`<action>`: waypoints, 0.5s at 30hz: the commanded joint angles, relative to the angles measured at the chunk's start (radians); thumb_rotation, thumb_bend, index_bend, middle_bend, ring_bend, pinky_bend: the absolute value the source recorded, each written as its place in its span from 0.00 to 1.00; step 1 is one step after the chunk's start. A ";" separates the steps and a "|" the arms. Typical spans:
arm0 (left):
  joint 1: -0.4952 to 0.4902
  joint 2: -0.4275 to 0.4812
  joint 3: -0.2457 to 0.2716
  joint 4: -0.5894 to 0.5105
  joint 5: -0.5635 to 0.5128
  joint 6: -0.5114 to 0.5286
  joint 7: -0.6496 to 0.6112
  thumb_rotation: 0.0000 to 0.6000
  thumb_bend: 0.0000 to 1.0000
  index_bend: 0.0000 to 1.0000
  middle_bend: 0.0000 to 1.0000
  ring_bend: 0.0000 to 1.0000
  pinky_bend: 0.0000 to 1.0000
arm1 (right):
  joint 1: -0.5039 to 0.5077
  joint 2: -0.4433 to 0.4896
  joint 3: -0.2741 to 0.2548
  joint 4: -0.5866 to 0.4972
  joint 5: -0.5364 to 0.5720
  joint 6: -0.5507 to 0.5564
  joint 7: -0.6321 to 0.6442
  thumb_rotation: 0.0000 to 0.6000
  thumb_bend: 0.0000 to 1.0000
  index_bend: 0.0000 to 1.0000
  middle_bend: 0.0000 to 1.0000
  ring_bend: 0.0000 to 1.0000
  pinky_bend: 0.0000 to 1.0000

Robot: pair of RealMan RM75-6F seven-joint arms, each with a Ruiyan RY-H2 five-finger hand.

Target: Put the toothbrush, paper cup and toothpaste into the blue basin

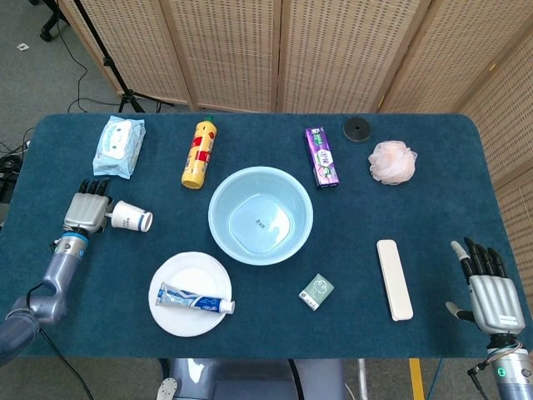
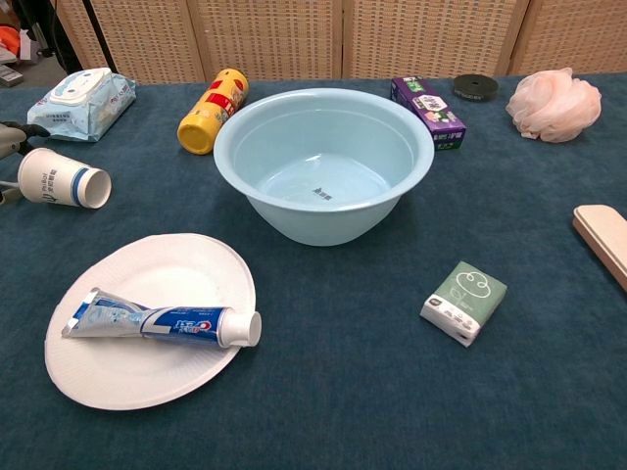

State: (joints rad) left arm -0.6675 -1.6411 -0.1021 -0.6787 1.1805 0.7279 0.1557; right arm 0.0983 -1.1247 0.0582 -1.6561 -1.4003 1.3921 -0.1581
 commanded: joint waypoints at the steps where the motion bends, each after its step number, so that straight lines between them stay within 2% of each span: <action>1: 0.005 -0.012 -0.001 0.015 0.010 0.015 -0.011 1.00 0.43 0.56 0.02 0.00 0.03 | 0.000 0.000 -0.001 -0.001 -0.001 0.000 0.000 1.00 0.11 0.00 0.00 0.00 0.00; 5: 0.009 -0.027 -0.002 0.039 0.024 0.025 -0.021 1.00 0.43 0.61 0.02 0.00 0.03 | 0.001 0.001 0.000 -0.003 -0.002 0.000 0.000 1.00 0.10 0.00 0.00 0.00 0.00; 15: 0.014 -0.021 -0.011 0.052 0.041 0.041 -0.030 1.00 0.44 0.64 0.02 0.00 0.03 | -0.003 0.004 -0.002 -0.007 -0.007 0.006 0.002 1.00 0.11 0.00 0.00 0.00 0.00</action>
State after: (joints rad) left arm -0.6535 -1.6649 -0.1112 -0.6250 1.2205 0.7675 0.1267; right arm 0.0954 -1.1211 0.0564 -1.6626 -1.4074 1.3982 -0.1560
